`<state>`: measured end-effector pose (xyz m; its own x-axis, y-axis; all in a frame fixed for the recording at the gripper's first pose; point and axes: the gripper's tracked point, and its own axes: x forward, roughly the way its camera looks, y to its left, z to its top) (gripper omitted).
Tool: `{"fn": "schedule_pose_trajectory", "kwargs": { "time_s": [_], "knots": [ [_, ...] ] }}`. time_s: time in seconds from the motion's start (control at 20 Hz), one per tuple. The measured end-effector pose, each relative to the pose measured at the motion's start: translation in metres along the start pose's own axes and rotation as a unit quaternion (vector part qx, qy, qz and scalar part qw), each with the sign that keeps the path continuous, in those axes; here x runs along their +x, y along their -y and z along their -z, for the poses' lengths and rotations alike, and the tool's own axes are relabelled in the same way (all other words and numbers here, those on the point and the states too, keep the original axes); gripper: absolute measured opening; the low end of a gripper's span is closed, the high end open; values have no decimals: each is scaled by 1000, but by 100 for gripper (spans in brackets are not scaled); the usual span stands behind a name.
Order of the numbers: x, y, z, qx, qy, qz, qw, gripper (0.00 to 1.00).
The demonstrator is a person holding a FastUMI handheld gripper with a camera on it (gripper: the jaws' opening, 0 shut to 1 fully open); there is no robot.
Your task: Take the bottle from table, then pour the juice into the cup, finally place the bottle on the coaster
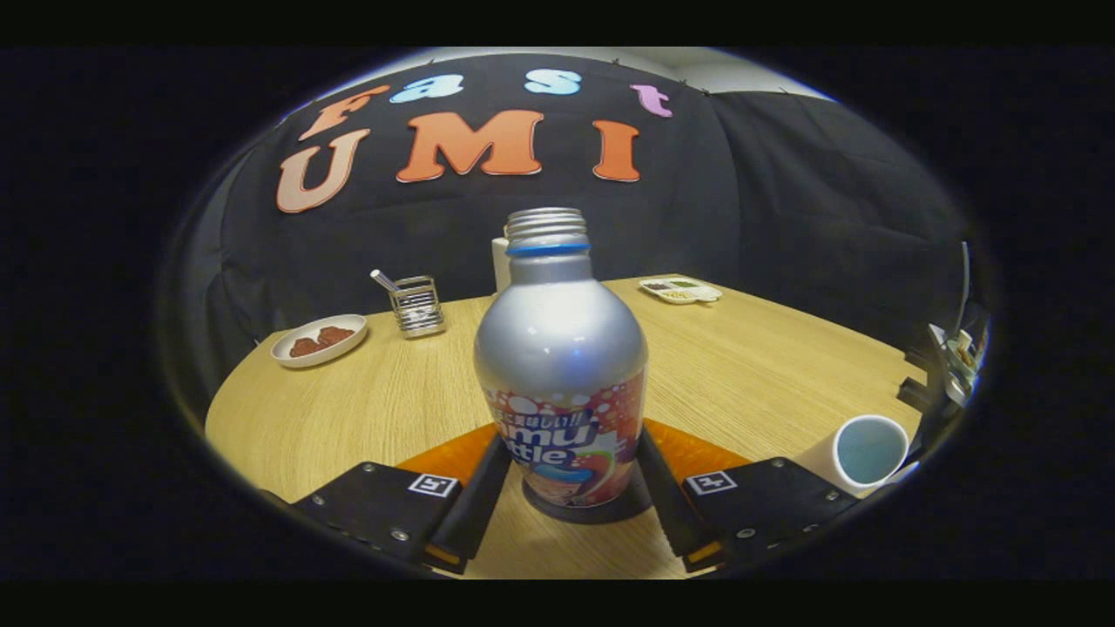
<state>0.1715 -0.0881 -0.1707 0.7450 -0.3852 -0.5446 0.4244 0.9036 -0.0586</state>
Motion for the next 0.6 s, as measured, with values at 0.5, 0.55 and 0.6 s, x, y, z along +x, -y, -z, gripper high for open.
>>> {"fn": "schedule_pose_trajectory", "kwargs": {
  "time_s": [0.5,0.55,0.6],
  "knots": [
    [-9,-1,14,-10,-13,-11,1000,98],
    [-12,0,15,-14,-14,-10,1000,98],
    [-17,1,16,-16,-13,-10,1000,97]
  ]
}}
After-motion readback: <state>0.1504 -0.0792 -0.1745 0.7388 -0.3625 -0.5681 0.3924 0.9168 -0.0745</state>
